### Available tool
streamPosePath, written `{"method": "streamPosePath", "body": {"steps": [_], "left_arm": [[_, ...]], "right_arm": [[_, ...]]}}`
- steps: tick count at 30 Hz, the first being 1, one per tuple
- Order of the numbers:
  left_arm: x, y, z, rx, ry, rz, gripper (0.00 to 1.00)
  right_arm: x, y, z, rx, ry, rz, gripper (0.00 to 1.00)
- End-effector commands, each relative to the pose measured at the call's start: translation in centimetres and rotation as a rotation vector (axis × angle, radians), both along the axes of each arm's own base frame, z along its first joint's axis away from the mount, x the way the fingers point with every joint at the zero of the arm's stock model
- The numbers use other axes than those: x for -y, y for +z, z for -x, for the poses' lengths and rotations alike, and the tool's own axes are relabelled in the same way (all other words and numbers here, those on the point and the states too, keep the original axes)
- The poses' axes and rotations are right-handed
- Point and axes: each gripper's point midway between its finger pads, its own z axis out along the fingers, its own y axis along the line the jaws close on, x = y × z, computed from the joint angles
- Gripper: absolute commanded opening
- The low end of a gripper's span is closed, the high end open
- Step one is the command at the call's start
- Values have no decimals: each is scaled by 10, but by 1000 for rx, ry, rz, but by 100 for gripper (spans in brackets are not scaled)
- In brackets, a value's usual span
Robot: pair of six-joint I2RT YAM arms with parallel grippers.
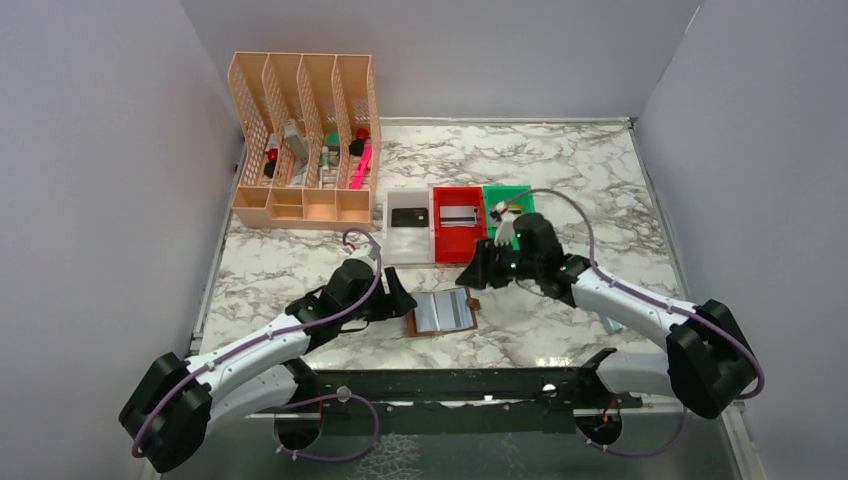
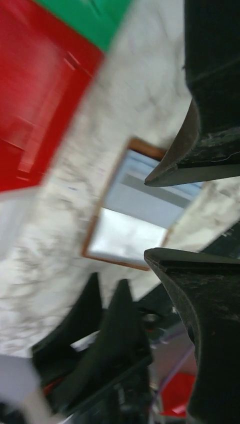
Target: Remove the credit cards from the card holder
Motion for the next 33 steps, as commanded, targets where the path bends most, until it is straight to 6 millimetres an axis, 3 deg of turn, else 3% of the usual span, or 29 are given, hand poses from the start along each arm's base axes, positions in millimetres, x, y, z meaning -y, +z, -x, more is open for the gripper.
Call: {"method": "streamPosePath", "body": {"steps": [1, 8, 13, 17, 22, 26, 33], "left_arm": [[13, 20, -8, 29, -33, 43, 63], [19, 37, -11, 51, -55, 57, 49], [32, 60, -13, 92, -105, 112, 40], [51, 69, -4, 92, -222, 179, 31], [69, 54, 7, 43, -322, 156, 18], [79, 33, 13, -1, -351, 97, 14], [61, -27, 13, -105, -249, -70, 5]], "right_arm": [[-25, -24, 60, -265, 62, -46, 50], [-23, -67, 74, -341, 18, 103, 47], [-28, -80, 76, -366, 46, 112, 44], [-26, -91, 73, -385, 7, 131, 42], [-22, -104, 74, -415, -26, 145, 39], [-22, -109, 76, -438, -41, 135, 39], [-22, -119, 78, -472, -58, 135, 39]]}}
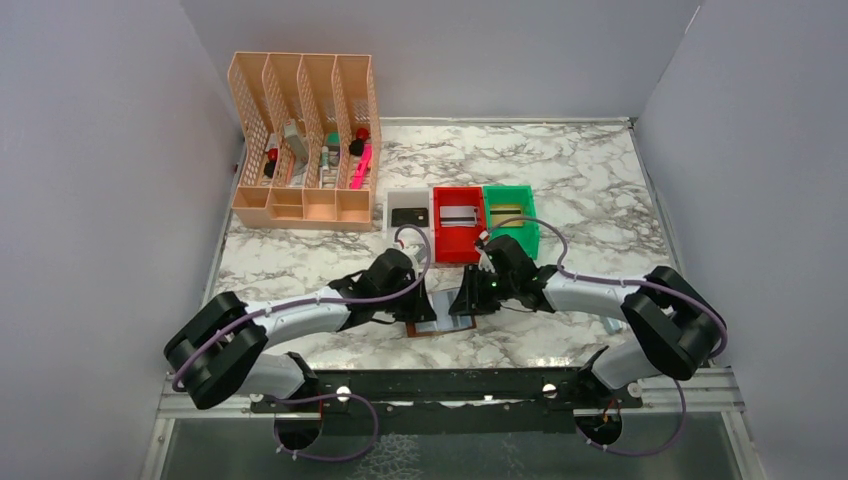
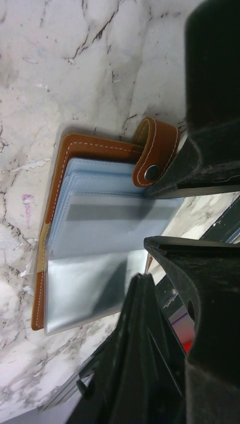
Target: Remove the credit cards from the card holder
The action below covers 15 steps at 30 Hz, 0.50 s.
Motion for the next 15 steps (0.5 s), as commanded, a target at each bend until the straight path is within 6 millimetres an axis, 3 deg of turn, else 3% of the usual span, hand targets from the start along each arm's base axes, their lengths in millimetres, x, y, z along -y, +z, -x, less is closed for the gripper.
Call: {"method": "streamPosePath", "body": {"steps": [1, 7, 15], "left_arm": [[-12, -25, -8, 4, 70, -89, 5], [-26, -49, -2, -20, 109, -154, 0], [-31, -52, 0, -20, 138, -145, 0]], "right_arm": [[3, -14, 3, -29, -30, 15, 39], [-9, -8, 6, -60, -37, -74, 35], [-32, 25, 9, -60, 17, -250, 35]]}}
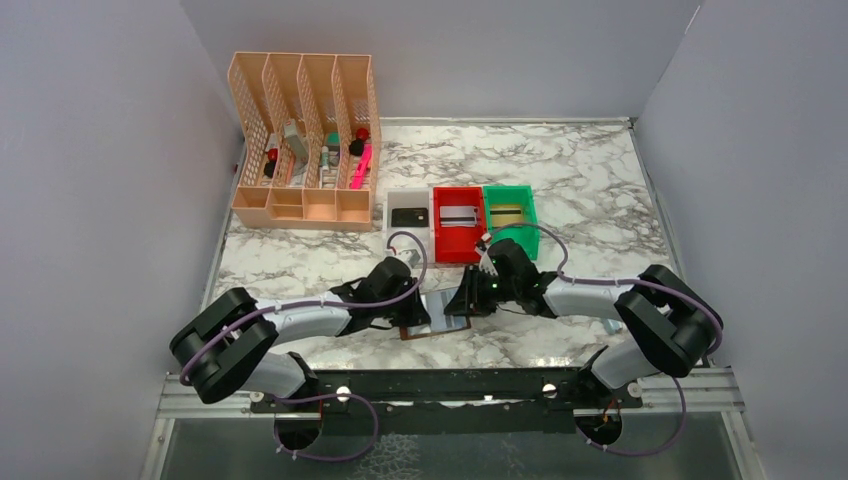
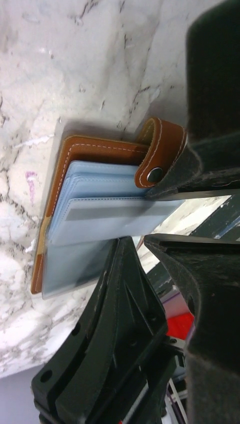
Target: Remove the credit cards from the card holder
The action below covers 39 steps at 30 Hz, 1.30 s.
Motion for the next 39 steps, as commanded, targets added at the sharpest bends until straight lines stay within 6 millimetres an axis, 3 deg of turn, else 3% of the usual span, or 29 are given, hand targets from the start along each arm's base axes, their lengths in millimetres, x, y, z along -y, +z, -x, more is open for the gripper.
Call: {"method": "streamPosePath", "body": {"steps": [1, 26, 34, 39], "left_arm": [[-17, -15, 3, 0, 43, -67, 0], [-24, 14, -10, 109, 122, -3, 0], [-43, 29, -18, 168, 220, -17, 0], [-76, 37, -23, 203, 362, -82, 0]], "right_arm": [[-19, 23, 6, -15, 51, -135, 35], [-38, 53, 5, -2, 106, -229, 36], [-56, 57, -1, 20, 134, -202, 36], [-78, 55, -1, 24, 178, -196, 37]]}}
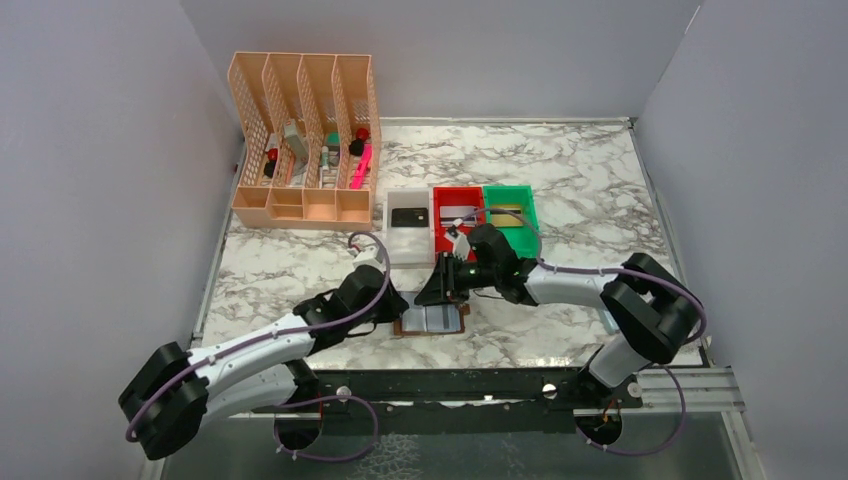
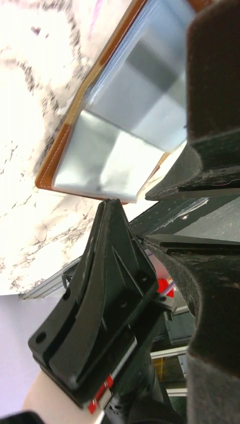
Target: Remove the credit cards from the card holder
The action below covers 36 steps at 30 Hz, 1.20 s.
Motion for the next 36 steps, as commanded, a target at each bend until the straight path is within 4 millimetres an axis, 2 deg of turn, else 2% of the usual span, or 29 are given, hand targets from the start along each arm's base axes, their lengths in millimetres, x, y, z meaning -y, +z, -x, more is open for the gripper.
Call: {"method": "streamPosePath", "body": {"steps": [1, 4, 6, 8, 10, 13, 16, 18, 21, 27, 36], "left_arm": [[-39, 1, -5, 28, 169, -85, 0], [-54, 8, -5, 57, 222, -80, 0], [-60, 13, -4, 73, 243, -64, 0], [-60, 19, -2, 88, 242, -37, 0], [-55, 24, -1, 110, 213, -2, 0], [-38, 32, 1, 142, 122, 56, 15], [-19, 30, 3, 123, 47, 77, 38], [-11, 24, 3, 98, 16, 69, 45], [-4, 13, 2, 60, -7, 39, 50], [-6, -7, 6, -10, -20, -35, 49], [-11, -14, 13, -19, -20, -19, 26]], "right_arm": [[-25, 0, 0, 22, 55, 8, 37], [-39, -5, 4, 7, 102, 12, 36], [-39, -3, 0, 36, 75, 19, 35], [-27, -6, -10, 75, 11, 96, 37], [0, -21, -15, 82, -73, 244, 40], [33, -35, -15, 104, -159, 370, 45], [57, -41, -12, 110, -225, 431, 51], [64, -42, -10, 115, -246, 432, 53], [60, -43, -5, 96, -230, 402, 53], [52, -53, -2, 58, -202, 386, 52], [44, -61, 2, 35, -171, 360, 49]]}}
